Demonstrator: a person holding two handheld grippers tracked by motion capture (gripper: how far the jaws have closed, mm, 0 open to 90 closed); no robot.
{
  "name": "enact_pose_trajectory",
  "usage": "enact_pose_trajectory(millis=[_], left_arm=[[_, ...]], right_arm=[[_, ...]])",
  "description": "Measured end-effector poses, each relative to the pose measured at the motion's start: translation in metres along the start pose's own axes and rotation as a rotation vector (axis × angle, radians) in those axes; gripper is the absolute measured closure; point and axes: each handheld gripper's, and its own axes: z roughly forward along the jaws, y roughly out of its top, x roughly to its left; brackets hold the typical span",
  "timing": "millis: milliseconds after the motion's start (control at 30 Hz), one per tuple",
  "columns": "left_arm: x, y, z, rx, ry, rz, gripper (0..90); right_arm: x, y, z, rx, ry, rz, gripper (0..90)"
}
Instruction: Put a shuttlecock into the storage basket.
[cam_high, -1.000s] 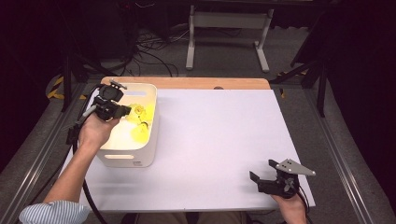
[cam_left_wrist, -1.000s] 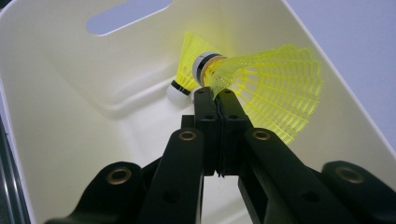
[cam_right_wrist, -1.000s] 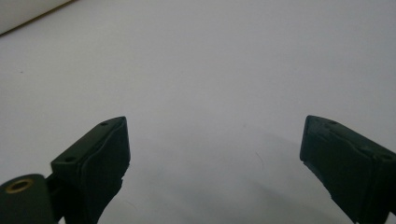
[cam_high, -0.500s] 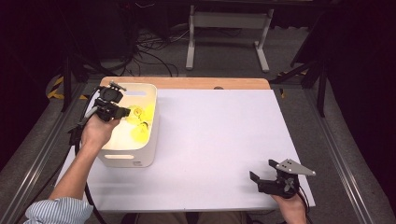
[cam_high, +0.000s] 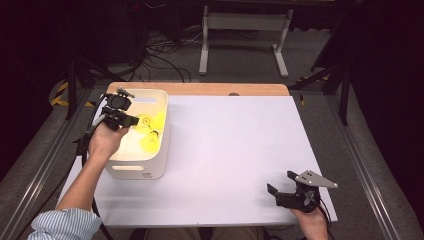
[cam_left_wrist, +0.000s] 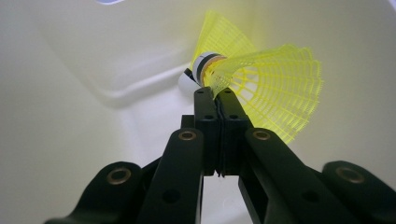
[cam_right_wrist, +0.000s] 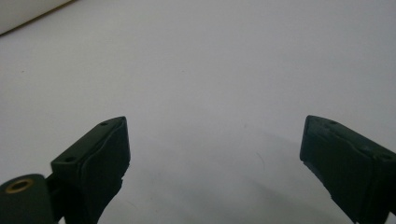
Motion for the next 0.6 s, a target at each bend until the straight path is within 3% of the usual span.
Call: enact_pose_trajectory(millis=[600], left_arm=[[0.004, 0.004, 0.012, 0.032, 0.019, -0.025, 88.7]], right_arm=[[0.000, 0.000, 0.000, 0.004, 0.002, 0.005, 8.9]])
